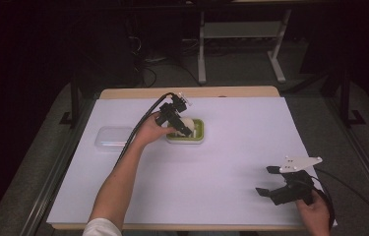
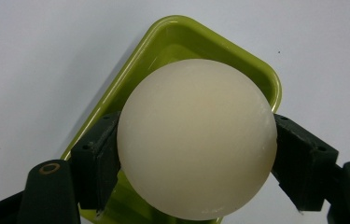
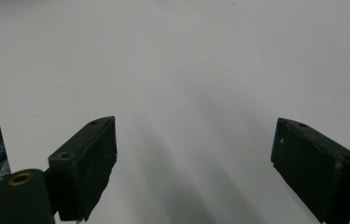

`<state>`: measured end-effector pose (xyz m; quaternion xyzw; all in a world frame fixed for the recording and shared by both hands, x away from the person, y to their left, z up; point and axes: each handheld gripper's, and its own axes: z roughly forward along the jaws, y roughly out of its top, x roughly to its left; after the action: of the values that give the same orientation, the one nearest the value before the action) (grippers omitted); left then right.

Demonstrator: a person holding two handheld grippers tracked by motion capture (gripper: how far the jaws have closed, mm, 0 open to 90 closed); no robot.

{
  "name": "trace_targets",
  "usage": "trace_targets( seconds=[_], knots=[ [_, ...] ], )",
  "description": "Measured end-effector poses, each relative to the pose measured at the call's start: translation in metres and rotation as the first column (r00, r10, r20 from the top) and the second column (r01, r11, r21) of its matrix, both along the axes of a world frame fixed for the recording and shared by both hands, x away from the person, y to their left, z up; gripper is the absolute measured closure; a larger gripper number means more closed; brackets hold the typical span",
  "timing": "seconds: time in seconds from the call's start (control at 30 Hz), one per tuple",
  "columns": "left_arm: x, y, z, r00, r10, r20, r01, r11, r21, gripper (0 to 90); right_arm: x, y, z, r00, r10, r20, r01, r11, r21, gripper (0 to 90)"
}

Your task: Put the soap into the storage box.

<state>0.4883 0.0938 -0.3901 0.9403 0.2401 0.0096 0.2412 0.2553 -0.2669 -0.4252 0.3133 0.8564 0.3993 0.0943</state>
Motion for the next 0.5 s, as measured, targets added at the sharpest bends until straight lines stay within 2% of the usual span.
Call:
trace_targets(
  seconds=[0.5],
  knots=[
    [0.0016, -0.0036, -0.0081, 1.0000, 0.003, -0.005, -0.003, 0.9992, 0.040, 24.4, 0.0002, 0.0012, -0.0002, 1.0000, 0.007, 0.002, -0.007, 1.000, 0.000, 13.6]
  ],
)
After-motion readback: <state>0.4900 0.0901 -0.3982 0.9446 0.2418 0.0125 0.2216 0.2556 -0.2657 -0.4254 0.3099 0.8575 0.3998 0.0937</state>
